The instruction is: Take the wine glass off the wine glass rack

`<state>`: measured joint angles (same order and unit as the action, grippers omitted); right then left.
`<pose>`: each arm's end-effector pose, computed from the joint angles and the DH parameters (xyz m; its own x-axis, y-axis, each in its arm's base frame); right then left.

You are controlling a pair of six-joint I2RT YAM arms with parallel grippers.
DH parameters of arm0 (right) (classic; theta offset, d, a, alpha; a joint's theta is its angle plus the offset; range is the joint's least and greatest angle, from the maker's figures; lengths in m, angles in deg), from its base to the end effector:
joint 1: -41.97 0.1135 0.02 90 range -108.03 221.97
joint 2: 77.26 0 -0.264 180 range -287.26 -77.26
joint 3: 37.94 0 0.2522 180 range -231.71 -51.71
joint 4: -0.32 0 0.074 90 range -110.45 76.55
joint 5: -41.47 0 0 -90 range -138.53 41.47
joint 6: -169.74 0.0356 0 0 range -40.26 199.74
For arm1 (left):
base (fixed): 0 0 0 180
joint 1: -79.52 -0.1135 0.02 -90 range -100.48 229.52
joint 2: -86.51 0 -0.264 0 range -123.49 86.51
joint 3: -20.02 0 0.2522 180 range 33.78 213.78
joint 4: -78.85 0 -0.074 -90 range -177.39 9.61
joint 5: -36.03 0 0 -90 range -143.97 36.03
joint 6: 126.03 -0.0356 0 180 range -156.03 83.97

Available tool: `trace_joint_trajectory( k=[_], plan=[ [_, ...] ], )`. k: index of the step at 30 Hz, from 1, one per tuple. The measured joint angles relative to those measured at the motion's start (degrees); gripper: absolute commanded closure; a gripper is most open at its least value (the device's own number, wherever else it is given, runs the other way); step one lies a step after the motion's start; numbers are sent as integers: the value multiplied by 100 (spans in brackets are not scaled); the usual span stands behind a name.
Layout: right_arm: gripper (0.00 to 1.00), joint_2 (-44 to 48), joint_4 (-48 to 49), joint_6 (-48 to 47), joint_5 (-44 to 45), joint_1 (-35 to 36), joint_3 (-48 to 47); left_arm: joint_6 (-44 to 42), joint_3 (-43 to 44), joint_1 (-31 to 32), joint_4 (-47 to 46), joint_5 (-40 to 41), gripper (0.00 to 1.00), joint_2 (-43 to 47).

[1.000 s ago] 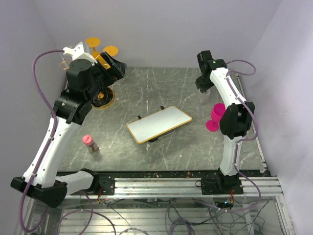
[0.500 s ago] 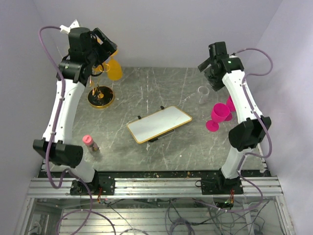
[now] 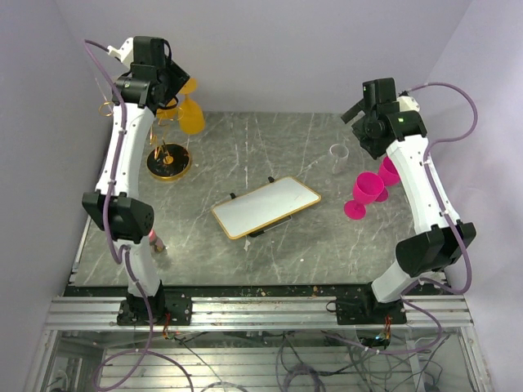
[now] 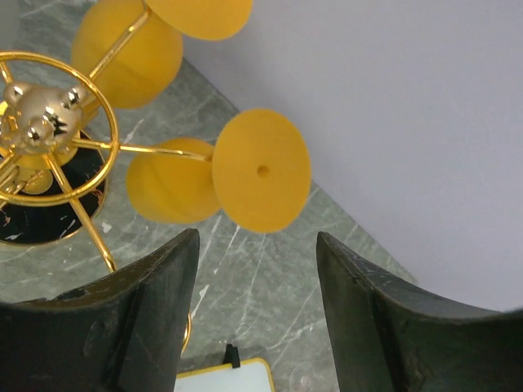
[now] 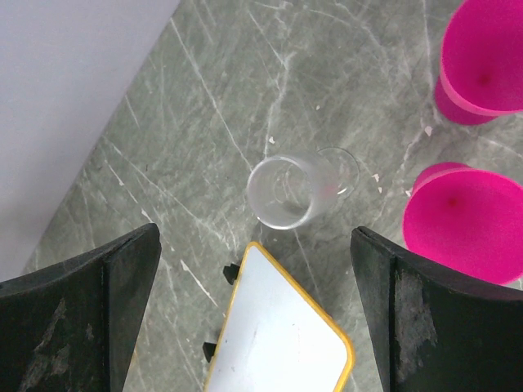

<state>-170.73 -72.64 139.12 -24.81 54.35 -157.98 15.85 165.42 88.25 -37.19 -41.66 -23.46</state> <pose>0.3303 0.0578 0.4126 -0.2959 0.7417 -0.6020 0.6467 0.6194 0.4452 0.4076 -0.0549 0.4559 -0.2624 -0.7373 -0.6225 -0.3941 0.6707 -0.6283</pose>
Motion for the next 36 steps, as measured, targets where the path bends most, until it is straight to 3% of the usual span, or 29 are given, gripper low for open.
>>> trace_joint_trajectory(
  k=[12,15,30,36],
  plan=[
    [0,184,216,-15,120,0,190,-111,984,-131,323,212,41,-791],
    [0,184,236,-15,122,0,192,-175,1045,-175,323,208,47,-903],
    [0,264,363,-20,168,0,291,-236,1158,-297,234,4,54,-1318],
    [0,264,367,-24,170,0,291,-236,1158,-295,140,-20,72,-1318]
  ],
)
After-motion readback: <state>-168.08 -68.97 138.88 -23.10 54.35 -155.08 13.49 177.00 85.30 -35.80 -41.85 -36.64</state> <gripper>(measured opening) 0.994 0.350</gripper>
